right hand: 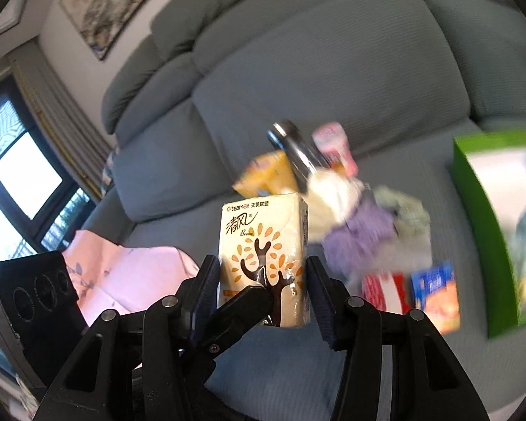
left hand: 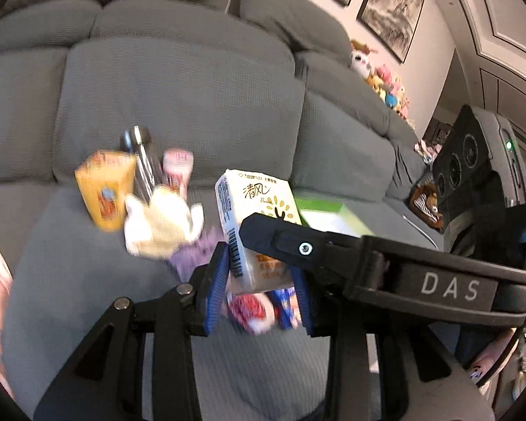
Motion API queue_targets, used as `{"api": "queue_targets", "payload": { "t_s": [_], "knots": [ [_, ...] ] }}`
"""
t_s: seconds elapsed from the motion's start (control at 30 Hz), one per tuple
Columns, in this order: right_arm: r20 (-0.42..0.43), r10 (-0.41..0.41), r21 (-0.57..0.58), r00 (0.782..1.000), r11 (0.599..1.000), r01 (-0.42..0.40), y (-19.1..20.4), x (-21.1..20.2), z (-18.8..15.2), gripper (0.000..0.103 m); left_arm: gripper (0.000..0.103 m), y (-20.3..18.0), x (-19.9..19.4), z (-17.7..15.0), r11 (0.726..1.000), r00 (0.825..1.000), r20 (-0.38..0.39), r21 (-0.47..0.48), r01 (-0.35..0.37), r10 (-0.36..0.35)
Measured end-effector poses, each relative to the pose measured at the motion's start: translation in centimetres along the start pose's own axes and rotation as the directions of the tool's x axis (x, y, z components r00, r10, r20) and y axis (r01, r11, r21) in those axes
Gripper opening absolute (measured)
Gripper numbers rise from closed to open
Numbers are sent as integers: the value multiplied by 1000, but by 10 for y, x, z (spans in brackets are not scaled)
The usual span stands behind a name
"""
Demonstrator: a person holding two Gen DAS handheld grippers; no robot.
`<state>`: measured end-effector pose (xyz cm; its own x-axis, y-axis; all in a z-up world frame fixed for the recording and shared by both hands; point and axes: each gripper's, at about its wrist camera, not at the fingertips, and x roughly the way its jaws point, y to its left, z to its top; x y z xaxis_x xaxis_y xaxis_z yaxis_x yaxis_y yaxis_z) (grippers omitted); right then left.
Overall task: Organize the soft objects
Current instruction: 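Carry the tissue pack with the right gripper over the green box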
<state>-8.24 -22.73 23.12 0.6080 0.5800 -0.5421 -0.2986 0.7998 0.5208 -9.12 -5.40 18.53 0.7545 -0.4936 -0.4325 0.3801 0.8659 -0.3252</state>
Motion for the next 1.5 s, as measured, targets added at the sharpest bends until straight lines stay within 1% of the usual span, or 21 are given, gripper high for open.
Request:
{"api": "queue_targets", "payload": {
  "t_s": [0.17,0.27,0.37,0.47,0.63,0.77,0.87,1.0,1.1,1.3,1.43,1.5],
  "knots": [
    [52,26,-58,998,998,-23,13,-9,26,53,33,-4,-4,25,1000,997,78,20,-19,17],
    [65,20,-81,998,997,-14,10,-13,32,53,33,-8,3,30,999,996,87,32,-20,17],
    [81,-2,-79,997,997,8,-2,-17,32,53,33,-15,14,29,999,997,80,41,7,-10],
    [107,-26,-62,994,998,33,-19,-21,29,53,33,-25,29,25,998,998,56,50,34,-37],
    [116,-65,-24,991,997,69,-47,-25,30,53,33,-39,55,24,995,997,11,67,73,-74],
    [124,-104,43,987,994,100,-75,-31,30,53,33,-50,79,25,991,992,-47,60,119,-116],
    [123,-118,80,985,991,109,-93,-34,29,53,33,-62,94,24,989,988,-85,68,135,-129],
    [117,-121,149,986,983,103,-118,-35,26,53,33,-72,110,19,987,985,-114,79,140,-130],
    [109,-147,175,983,976,127,-131,-36,24,53,33,-78,122,17,984,979,-145,78,159,-146],
    [126,-188,232,974,960,155,-156,-44,21,53,33,-93,143,13,975,966,-181,86,203,-185],
    [123,-223,270,967,945,183,-170,-44,20,53,33,-97,160,10,970,952,-219,60,234,-216],
    [114,-230,294,967,937,188,-177,-44,20,53,34,-99,167,8,970,947,-236,55,239,-220]
  ]
}}
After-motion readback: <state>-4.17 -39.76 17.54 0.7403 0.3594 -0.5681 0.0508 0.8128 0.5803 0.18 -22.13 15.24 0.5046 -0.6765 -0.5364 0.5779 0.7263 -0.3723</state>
